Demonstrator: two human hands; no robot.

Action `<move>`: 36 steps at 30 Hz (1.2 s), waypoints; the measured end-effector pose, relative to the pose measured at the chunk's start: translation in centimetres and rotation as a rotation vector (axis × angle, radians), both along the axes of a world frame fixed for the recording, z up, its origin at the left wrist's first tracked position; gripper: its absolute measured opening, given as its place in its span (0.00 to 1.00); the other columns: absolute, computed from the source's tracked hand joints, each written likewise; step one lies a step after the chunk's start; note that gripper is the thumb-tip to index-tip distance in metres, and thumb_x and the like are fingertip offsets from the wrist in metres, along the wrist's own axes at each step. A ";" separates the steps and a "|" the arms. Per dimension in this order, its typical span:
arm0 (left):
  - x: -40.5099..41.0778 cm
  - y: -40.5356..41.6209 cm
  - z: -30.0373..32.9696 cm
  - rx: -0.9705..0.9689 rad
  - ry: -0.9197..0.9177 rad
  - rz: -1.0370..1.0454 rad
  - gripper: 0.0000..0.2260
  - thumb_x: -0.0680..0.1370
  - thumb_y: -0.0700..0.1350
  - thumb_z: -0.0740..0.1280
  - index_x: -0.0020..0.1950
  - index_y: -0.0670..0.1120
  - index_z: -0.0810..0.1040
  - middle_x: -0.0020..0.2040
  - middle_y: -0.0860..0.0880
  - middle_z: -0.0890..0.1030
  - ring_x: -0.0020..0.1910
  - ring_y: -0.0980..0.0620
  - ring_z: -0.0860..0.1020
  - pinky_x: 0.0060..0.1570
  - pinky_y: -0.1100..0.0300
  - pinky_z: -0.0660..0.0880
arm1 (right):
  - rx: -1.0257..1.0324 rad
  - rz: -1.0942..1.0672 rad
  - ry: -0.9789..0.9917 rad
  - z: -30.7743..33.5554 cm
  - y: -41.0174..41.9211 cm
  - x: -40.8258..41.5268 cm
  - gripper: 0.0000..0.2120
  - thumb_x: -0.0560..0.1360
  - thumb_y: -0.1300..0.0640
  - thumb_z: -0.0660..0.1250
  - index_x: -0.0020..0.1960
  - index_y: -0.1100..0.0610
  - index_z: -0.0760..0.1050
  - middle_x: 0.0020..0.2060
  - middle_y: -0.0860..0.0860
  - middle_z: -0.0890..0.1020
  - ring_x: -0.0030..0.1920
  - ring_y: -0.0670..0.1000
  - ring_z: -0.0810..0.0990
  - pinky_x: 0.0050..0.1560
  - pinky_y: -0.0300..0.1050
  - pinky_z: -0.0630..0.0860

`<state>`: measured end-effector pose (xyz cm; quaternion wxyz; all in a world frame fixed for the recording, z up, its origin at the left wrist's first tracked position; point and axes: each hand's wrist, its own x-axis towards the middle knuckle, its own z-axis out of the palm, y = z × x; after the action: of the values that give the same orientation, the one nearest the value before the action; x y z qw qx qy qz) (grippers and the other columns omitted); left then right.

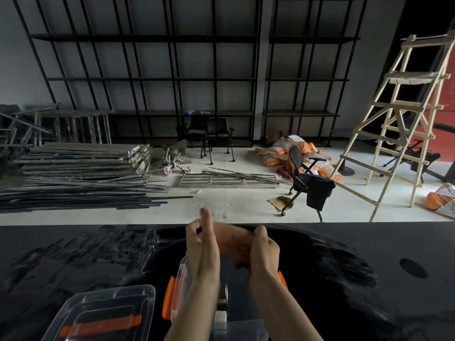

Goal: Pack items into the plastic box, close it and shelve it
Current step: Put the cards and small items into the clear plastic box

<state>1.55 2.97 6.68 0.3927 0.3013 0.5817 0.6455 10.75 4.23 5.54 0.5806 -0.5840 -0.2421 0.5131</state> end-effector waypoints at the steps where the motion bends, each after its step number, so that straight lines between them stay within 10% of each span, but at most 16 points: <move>1: 0.3 -0.1 0.0 0.036 -0.106 -0.062 0.32 0.71 0.75 0.58 0.61 0.52 0.73 0.52 0.54 0.79 0.51 0.55 0.77 0.54 0.51 0.75 | -0.069 0.009 0.130 0.1 0.1 0.1 0.18 0.76 0.50 0.58 0.36 0.60 0.78 0.23 0.55 0.81 0.21 0.55 0.76 0.22 0.42 0.73; 5: 2.7 -1.3 -1.0 0.091 -0.147 -0.160 0.14 0.76 0.60 0.67 0.56 0.55 0.76 0.51 0.47 0.85 0.48 0.51 0.85 0.47 0.56 0.80 | -0.150 0.125 0.333 -0.1 0.1 0.0 0.22 0.78 0.48 0.58 0.46 0.66 0.81 0.34 0.58 0.86 0.34 0.59 0.84 0.36 0.49 0.82; 12: 1.1 0.2 -1.6 0.115 0.108 -0.151 0.06 0.80 0.42 0.66 0.56 0.47 0.74 0.45 0.48 0.83 0.37 0.64 0.81 0.31 0.72 0.73 | 0.201 0.028 -0.281 -0.9 -0.1 2.2 0.19 0.80 0.44 0.63 0.41 0.56 0.79 0.37 0.55 0.86 0.39 0.55 0.84 0.43 0.56 0.82; 18: 1.5 0.6 -2.1 0.046 0.192 -0.441 0.08 0.77 0.47 0.63 0.54 0.55 0.77 0.48 0.50 0.85 0.50 0.53 0.84 0.49 0.54 0.80 | 0.235 0.415 -0.112 -0.6 0.1 1.0 0.18 0.80 0.36 0.60 0.55 0.46 0.81 0.51 0.50 0.88 0.55 0.51 0.86 0.62 0.56 0.80; 33: 1.3 0.6 -1.8 -0.108 0.275 -0.553 0.08 0.82 0.44 0.57 0.59 0.50 0.72 0.54 0.45 0.82 0.54 0.49 0.81 0.56 0.49 0.79 | 0.222 0.319 -0.265 -0.6 -0.1 2.2 0.17 0.82 0.43 0.60 0.54 0.56 0.79 0.49 0.56 0.86 0.53 0.56 0.85 0.57 0.58 0.81; 36: 1.0 0.5 -3.7 -0.230 0.262 -0.490 0.08 0.81 0.41 0.59 0.52 0.45 0.77 0.43 0.46 0.83 0.40 0.52 0.83 0.35 0.58 0.80 | 0.283 0.086 -0.659 -1.3 -0.1 4.8 0.06 0.80 0.52 0.65 0.49 0.54 0.77 0.40 0.48 0.84 0.42 0.51 0.82 0.43 0.52 0.78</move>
<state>2.59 3.51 2.96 0.4899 0.4669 0.6066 0.4171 15.57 4.08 4.26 0.5244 -0.6209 -0.5094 0.2828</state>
